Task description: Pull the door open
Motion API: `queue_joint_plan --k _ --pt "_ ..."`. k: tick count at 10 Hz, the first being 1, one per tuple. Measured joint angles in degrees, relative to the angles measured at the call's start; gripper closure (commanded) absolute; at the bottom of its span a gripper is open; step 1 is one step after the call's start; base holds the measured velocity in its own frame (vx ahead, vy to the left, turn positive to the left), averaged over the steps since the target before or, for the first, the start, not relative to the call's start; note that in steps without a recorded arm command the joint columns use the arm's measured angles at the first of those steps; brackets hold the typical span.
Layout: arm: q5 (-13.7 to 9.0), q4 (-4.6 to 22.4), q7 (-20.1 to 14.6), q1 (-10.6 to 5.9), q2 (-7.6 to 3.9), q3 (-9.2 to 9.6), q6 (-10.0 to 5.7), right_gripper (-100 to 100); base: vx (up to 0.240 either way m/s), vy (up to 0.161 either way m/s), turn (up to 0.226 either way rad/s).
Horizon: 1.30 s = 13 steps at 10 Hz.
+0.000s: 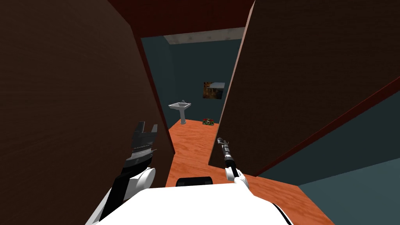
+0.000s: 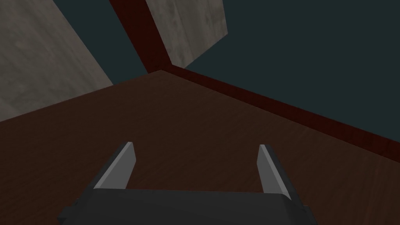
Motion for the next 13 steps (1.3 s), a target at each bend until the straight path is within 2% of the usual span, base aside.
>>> queue_joint_plan --k 1,6,7,9,11,13 --pt "0.0 0.2 0.0 -0.09 -0.03 -0.05 -0.16 100 -0.010 -0.001 -0.014" --pt "0.0 0.1 0.0 0.03 0.07 0.06 0.10 100 -0.012 -0.001 0.002" --pt "0.0 0.1 0.0 0.04 0.08 0.06 0.10 100 -0.112 -0.057 0.187" --pt "0.4 0.3 -1.1 0.16 -0.84 0.54 -0.75 100 -0.171 -0.060 0.182" --pt "1.1 -0.9 -2.8 1.42 -1.61 1.50 -0.71 100 -0.202 -0.041 0.161" --pt "1.7 -0.3 -4.8 2.02 -3.05 2.37 -1.70 100 -0.218 -0.002 0.128"
